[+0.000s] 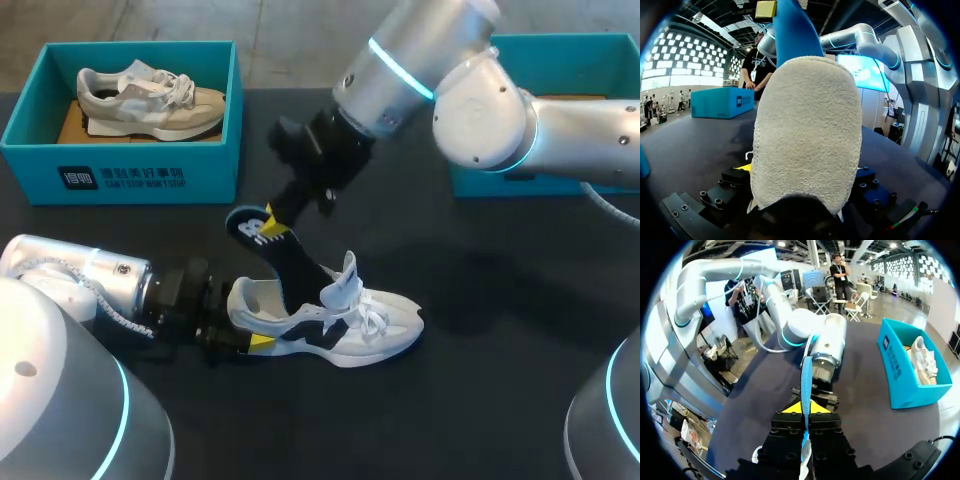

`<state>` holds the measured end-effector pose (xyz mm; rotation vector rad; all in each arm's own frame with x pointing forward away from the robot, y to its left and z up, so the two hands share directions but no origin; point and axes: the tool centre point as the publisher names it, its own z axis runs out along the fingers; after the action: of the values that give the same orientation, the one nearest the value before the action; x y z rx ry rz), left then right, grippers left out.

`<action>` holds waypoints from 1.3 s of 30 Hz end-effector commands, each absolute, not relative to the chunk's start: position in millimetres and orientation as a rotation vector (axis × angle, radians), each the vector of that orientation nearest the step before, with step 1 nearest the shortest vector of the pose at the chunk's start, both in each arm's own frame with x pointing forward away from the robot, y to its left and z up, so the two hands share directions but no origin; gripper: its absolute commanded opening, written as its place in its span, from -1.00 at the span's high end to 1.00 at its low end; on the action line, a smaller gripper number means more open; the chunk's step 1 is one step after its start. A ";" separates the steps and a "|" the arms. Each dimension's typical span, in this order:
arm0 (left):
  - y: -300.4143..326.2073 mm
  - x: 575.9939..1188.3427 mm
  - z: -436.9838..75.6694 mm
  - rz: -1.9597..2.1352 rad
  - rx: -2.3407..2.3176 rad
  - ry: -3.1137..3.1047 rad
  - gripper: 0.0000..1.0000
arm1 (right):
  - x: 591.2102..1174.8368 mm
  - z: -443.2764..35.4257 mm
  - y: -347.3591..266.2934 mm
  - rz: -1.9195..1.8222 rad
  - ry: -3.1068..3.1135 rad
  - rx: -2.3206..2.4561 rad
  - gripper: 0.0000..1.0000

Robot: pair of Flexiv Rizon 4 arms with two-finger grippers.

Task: Take the shoe out of the shoebox, open the shoe tongue, remove and reinsert the insole, then place the shoe into the shoebox

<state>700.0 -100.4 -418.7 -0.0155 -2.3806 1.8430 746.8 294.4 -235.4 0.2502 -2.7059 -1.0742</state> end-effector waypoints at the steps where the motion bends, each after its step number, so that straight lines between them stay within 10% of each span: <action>1: -100.4 700.7 -421.7 1.842 -0.016 -2.381 1.00 | 746.0 -219.5 284.9 -1.031 -2.746 0.231 1.00; 18: -100.4 700.7 -421.7 1.842 -0.016 -2.381 1.00 | 746.0 -219.5 284.9 -1.031 -2.746 0.231 1.00; 39: -100.4 700.7 -421.7 1.842 -0.016 -2.381 1.00 | 791.6 -104.9 254.8 -1.379 -2.713 0.023 1.00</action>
<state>700.0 -100.5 -418.7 -0.0161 -2.3807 1.8427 803.0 278.6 -106.8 0.0557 -2.7249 -1.2878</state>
